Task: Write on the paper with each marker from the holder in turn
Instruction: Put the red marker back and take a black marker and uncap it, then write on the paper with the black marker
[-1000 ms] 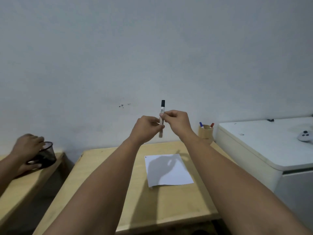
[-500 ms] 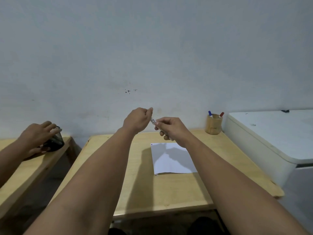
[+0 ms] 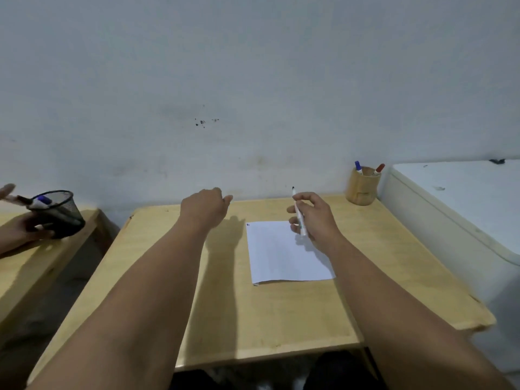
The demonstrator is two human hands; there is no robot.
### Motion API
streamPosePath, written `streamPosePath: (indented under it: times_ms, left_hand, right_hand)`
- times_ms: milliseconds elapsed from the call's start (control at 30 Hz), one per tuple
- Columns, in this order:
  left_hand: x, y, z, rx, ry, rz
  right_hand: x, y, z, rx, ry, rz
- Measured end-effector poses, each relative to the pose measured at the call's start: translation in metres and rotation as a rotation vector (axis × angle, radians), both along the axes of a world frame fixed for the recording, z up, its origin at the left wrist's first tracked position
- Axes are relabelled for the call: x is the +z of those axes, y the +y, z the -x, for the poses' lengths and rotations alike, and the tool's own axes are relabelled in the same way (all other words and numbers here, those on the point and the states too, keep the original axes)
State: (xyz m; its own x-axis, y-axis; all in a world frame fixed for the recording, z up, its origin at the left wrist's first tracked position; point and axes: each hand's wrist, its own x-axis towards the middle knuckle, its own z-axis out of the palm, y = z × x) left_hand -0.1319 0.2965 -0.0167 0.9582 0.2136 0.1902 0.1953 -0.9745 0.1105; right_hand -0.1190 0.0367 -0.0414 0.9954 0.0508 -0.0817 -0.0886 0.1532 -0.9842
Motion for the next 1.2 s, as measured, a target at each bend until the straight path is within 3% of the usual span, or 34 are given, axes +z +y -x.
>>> streamPosePath:
  times_ms: [167,533,633,767,867,1033,1200]
  left_hand:
    - [-0.050,-0.008,-0.015,-0.043,0.120,-0.039]
    - [-0.074,-0.011,-0.013,-0.070,0.019,0.144]
    - [-0.078,-0.013,0.009,-0.100,-0.151,0.058]
    - [-0.080,-0.021,0.054,-0.322,-0.322,0.043]
    - [-0.088,-0.027,0.083,-0.393,-0.189,0.100]
    - [-0.094,-0.029,0.092,-0.308,0.049,0.137]
    - [-0.097,-0.031,0.091,-0.265,0.130,0.126]
  right_hand:
    - [-0.003,0.002,-0.019,0.043,0.218,-0.373]
    - [-0.026,0.019,-0.040,-0.079,0.164,-0.190]
    - [-0.019,0.023,-0.035,-0.127,0.150,-0.176]
    - [-0.011,0.031,-0.027,-0.103,0.108,-0.093]
    - [-0.013,0.040,-0.024,-0.100,0.034,0.019]
    - [-0.018,0.062,-0.025,-0.067,-0.021,0.190]
    - [-0.022,0.080,-0.028,0.011,0.008,0.215]
